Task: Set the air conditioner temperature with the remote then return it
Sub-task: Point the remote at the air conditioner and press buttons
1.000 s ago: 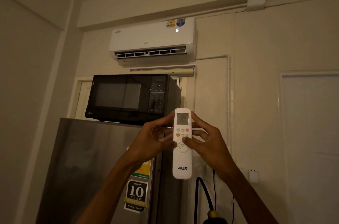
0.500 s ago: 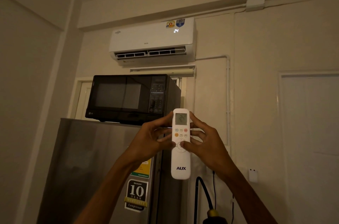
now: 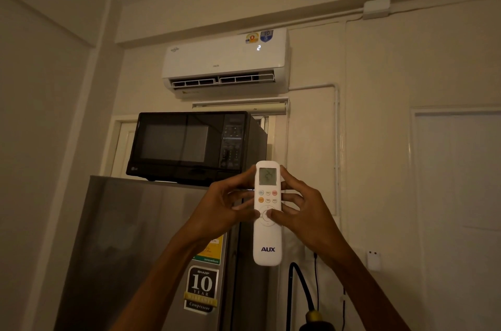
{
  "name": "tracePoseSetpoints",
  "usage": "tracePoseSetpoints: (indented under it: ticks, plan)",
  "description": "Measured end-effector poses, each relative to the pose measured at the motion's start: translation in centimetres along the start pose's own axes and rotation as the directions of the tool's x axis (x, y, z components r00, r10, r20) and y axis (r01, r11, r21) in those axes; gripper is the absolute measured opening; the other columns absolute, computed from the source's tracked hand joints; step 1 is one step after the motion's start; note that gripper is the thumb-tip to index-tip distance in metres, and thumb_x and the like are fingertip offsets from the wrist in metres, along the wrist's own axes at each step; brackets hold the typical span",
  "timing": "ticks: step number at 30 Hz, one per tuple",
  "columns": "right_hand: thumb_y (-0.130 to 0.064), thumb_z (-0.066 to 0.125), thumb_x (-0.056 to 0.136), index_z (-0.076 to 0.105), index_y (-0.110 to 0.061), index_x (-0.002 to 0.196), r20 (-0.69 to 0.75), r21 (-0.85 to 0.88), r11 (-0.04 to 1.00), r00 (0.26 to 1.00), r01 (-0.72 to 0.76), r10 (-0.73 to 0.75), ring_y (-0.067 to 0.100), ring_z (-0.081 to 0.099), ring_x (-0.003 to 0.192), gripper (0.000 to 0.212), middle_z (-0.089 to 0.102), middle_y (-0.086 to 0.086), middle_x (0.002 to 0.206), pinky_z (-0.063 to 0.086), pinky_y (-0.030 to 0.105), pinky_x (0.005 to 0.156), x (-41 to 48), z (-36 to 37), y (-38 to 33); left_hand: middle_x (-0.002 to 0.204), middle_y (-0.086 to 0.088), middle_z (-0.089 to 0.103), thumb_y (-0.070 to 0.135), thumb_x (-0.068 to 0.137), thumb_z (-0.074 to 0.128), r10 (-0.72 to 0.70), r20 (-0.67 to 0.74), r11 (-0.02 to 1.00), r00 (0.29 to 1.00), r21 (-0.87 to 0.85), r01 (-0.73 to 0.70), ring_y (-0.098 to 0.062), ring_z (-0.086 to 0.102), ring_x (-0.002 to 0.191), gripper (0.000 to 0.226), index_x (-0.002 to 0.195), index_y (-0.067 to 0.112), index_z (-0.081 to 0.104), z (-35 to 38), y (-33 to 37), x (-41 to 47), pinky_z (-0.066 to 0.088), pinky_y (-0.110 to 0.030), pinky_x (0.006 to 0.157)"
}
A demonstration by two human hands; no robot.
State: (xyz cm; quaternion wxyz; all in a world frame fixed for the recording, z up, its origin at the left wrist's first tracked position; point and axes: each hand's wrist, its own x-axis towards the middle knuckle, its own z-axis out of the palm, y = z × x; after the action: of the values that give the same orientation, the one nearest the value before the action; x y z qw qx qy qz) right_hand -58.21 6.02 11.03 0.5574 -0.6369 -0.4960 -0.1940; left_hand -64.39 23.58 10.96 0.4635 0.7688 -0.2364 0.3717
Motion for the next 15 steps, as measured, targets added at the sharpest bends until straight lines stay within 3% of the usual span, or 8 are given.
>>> tracePoseSetpoints:
  ticks: [10,15]
  plan:
    - [-0.004,0.072,0.074,0.033,-0.040,0.125,0.004,0.019,1.000,1.000,0.000,0.000,0.018,0.056,0.116,0.074,0.052,0.002,0.128,0.053,0.021,0.083,0.17,0.02,0.20,0.123,0.009,0.062,-0.005,0.074,0.072,-0.001,0.012,1.000,1.000,-0.010,0.001,-0.006,0.058,0.118,0.077,0.126,0.046,0.045,-0.14,-0.10,0.01,0.056,-0.022,0.085]
    - [-0.005,0.073,0.073,0.033,-0.041,0.125,0.006,0.004,1.000,1.000,0.005,-0.005,0.020,0.056,0.116,0.074,0.053,0.004,0.128,0.054,0.035,0.090,0.23,0.02,0.28,0.121,0.010,0.062,-0.006,0.074,0.071,-0.001,0.005,1.000,1.000,-0.017,0.001,-0.004,0.059,0.116,0.077,0.126,0.046,0.045,-0.12,0.03,-0.13,0.056,-0.018,0.080]
